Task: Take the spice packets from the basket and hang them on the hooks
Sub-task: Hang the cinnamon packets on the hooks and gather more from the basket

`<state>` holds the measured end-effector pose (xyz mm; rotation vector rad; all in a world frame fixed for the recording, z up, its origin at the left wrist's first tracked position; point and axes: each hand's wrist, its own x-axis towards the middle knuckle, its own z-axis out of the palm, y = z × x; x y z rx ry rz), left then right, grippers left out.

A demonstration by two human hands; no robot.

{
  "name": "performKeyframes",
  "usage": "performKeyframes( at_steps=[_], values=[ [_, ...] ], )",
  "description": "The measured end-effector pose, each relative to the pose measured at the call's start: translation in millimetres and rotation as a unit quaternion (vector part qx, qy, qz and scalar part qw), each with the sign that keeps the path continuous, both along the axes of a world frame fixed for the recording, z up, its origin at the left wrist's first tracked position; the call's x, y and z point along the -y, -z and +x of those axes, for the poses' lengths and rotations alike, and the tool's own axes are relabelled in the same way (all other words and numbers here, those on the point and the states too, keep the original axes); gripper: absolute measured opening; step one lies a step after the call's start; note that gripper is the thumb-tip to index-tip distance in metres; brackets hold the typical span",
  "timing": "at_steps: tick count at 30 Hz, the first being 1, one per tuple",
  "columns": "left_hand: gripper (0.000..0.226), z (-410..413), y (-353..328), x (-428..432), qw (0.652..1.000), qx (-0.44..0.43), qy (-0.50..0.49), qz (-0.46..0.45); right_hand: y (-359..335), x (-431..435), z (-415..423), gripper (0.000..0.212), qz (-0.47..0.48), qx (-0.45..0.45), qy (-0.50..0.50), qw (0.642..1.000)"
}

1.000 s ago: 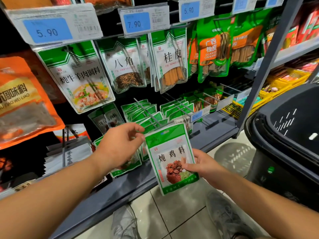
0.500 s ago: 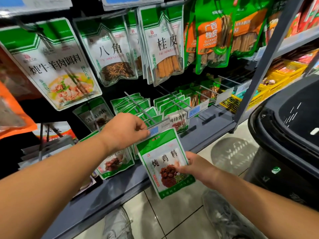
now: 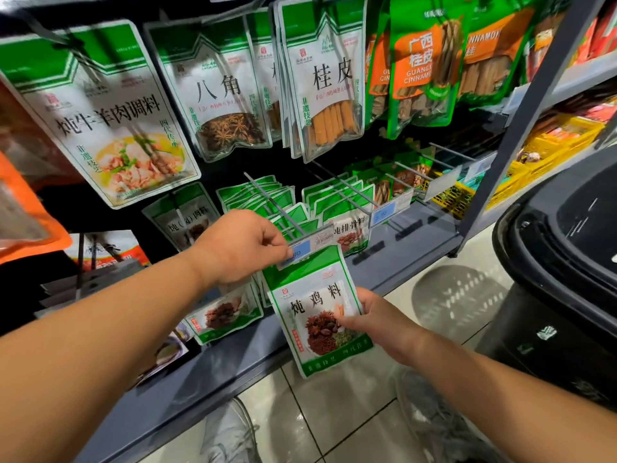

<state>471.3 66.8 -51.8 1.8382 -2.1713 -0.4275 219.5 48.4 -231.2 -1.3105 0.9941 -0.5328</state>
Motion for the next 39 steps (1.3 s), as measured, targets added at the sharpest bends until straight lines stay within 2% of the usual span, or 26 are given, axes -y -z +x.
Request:
performKeyframes(
  at_steps=[13,18,22,27,30,39],
  values=[
    [0.025,1.9,1.3,0.6,1.000,-0.018,-0.005,0.014,-2.6,0.5,11.6,0.053,0.017,0.015,-0.006,1.000],
    [0.022,1.5,4.9,2.1,1.000,-0.018,-0.006,0.024,-8.3,4.7,13.0,0.039,0.013,0.018,0.058,0.998],
    [0.020,2.9,6.5,1.8,1.000,-0.021,0.001,0.020,-13.8,6.6,12.0,0.031,0.007,0.014,0.057,0.998],
    [0.016,6.6,9.2,1.6,0.999,-0.032,0.002,0.019,-13.0,3.5,9.6,0.040,0.005,-0.001,0.016,1.000],
    [0.013,7.6,9.8,1.4,0.999,-0.043,0.007,0.021,-9.1,1.8,1.0,0.033,0.000,-0.015,0.000,1.000],
    [0.016,7.0,11.5,-2.0,0.999,-0.038,0.001,0.008,-11.0,1.6,-5.8,0.047,0.023,0.010,0.046,0.999]
  ],
)
